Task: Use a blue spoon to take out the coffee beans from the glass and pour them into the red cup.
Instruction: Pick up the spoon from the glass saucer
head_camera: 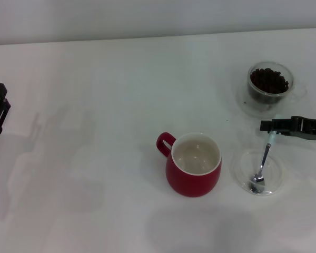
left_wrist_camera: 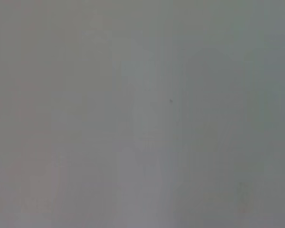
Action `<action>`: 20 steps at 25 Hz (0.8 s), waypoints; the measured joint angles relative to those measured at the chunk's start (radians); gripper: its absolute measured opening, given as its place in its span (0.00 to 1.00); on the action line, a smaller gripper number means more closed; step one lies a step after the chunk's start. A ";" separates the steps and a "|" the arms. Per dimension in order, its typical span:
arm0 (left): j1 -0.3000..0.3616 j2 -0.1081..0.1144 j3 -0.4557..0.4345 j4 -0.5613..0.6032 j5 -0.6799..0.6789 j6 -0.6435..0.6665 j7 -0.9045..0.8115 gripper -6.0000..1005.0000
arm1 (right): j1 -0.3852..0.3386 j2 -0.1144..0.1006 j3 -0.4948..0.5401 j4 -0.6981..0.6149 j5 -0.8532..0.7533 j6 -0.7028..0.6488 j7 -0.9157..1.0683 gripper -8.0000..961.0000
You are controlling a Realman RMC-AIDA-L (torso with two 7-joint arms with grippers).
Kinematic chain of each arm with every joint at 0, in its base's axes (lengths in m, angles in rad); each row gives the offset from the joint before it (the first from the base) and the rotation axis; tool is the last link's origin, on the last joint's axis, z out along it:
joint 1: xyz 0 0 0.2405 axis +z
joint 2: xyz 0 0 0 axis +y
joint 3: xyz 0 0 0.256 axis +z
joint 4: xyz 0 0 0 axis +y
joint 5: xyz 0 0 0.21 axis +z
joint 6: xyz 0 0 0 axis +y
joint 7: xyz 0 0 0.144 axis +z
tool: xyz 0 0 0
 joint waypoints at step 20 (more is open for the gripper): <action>0.004 0.000 0.003 0.002 0.002 0.000 -0.004 0.68 | 0.004 0.006 0.008 0.000 0.002 0.005 0.006 0.20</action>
